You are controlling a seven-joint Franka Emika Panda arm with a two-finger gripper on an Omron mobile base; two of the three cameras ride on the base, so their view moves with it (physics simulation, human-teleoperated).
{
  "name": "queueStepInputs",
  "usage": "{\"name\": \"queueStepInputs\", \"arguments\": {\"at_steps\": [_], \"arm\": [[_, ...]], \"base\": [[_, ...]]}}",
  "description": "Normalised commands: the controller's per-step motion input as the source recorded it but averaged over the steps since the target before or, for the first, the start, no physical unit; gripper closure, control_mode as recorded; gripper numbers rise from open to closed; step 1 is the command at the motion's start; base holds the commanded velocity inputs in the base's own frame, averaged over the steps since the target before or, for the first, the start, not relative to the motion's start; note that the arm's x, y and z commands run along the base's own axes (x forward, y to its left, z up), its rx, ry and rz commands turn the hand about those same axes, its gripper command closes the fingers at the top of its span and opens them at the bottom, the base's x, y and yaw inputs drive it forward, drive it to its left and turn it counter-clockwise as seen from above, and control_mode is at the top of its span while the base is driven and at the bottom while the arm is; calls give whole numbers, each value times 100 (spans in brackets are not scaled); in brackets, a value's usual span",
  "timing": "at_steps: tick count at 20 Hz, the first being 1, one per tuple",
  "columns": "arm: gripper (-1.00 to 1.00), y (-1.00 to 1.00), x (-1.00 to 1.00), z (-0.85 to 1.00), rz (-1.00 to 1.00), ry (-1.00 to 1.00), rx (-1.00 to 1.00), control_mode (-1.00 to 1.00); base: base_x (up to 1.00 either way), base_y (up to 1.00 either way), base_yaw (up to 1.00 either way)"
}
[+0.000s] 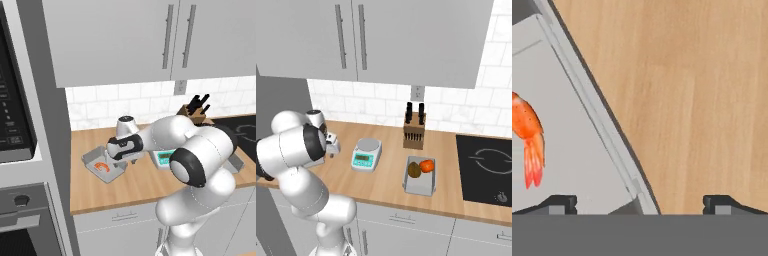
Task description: Take the meat container that has the shrimp and place it on the second highest rack of the freezer. Then take the vegetable container that has the avocado and squash and place it on the highest rack of the freezer.
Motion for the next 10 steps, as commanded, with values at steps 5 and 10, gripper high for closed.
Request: {"name": "queueStepInputs", "arguments": {"at_steps": [5, 10], "arm": [[-100, 0, 0, -25, 0, -1, 0, -100], [-100, 0, 0, -20, 0, -1, 0, -100]], "base": [[0, 0, 0], [0, 0, 0]]}}
